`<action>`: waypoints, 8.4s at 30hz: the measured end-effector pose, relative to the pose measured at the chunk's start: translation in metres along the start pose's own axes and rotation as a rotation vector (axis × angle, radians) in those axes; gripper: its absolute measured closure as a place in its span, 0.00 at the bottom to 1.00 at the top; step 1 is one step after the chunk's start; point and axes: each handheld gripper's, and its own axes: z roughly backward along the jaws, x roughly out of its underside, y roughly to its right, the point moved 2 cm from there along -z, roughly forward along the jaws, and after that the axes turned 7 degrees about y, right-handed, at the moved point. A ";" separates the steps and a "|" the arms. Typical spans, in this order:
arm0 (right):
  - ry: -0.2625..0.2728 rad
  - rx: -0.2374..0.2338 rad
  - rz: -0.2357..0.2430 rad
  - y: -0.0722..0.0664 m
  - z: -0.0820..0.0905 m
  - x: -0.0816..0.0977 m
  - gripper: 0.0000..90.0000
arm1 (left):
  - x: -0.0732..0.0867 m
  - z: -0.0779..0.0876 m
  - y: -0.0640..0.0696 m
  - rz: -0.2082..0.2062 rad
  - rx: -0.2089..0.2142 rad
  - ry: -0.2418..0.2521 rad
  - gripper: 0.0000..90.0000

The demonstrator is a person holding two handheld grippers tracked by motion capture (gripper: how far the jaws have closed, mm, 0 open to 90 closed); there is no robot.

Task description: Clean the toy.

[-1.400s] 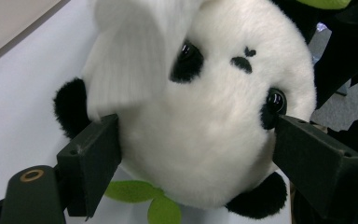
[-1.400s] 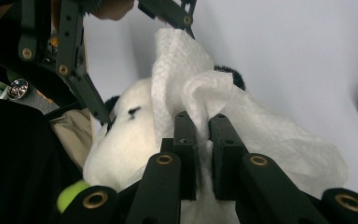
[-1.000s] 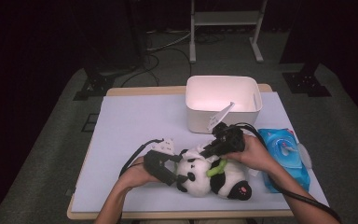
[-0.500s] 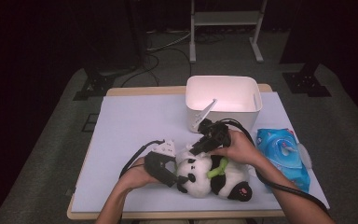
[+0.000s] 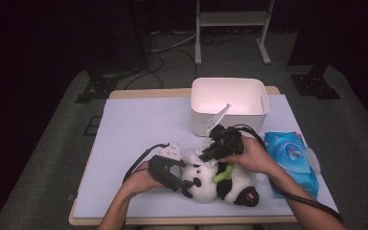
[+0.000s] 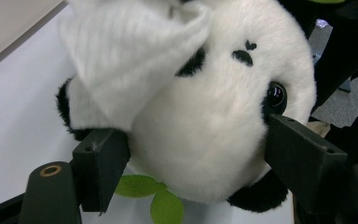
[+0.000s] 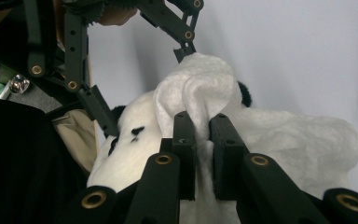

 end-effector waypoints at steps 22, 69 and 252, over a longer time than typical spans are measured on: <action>0.060 0.095 -0.082 -0.002 0.064 0.065 0.90 | -0.009 -0.021 0.006 0.035 -0.031 0.007 0.25; 0.114 0.053 0.012 -0.046 0.041 0.052 0.90 | -0.008 -0.005 0.000 0.015 -0.049 0.030 0.25; 0.093 0.151 -0.064 -0.017 0.082 0.104 0.92 | -0.046 -0.022 0.000 0.010 0.064 -0.043 0.22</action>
